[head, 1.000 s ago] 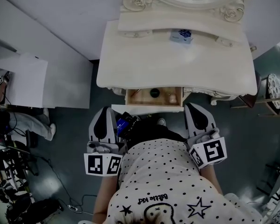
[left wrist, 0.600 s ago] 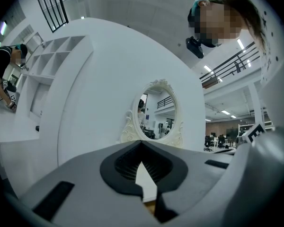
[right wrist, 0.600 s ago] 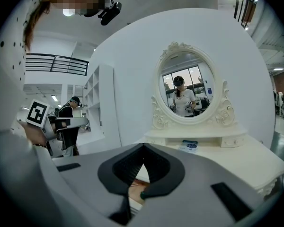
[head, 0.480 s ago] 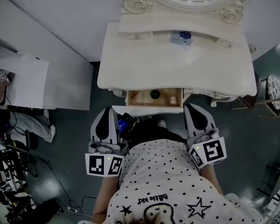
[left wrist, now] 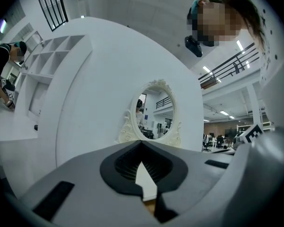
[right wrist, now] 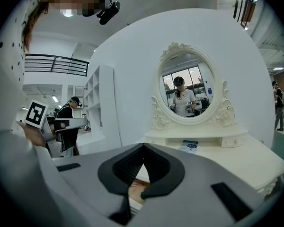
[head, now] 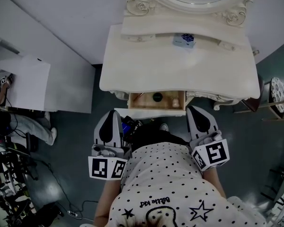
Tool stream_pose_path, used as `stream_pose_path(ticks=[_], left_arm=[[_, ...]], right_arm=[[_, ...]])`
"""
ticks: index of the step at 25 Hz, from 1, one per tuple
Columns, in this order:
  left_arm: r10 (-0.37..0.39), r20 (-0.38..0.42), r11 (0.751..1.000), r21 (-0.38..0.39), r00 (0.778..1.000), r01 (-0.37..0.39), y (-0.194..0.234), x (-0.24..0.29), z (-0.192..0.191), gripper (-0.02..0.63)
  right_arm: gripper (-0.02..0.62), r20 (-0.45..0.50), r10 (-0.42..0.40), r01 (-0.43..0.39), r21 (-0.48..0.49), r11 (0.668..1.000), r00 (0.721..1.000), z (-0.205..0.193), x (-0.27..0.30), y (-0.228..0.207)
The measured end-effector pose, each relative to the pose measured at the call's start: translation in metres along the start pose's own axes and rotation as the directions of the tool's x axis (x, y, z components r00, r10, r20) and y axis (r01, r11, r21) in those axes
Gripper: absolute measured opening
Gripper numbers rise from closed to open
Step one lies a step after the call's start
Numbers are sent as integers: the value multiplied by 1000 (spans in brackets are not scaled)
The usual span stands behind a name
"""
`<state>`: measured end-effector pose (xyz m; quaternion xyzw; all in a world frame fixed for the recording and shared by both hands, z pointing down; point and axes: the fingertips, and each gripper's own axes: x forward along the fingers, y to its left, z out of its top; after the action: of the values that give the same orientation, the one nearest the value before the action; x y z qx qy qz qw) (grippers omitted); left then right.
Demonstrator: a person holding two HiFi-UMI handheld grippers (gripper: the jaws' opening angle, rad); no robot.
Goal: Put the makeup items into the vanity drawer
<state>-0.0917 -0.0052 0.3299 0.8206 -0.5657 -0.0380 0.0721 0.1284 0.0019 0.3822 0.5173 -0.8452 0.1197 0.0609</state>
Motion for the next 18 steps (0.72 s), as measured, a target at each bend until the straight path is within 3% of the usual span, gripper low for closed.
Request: stream_pose_path(ticks=[18], left_arm=[[13, 3, 1000, 9, 1000, -13, -5, -4, 2, -5]], right_arm=[[8, 10, 11, -11, 25, 1000, 1000, 0, -2, -4]])
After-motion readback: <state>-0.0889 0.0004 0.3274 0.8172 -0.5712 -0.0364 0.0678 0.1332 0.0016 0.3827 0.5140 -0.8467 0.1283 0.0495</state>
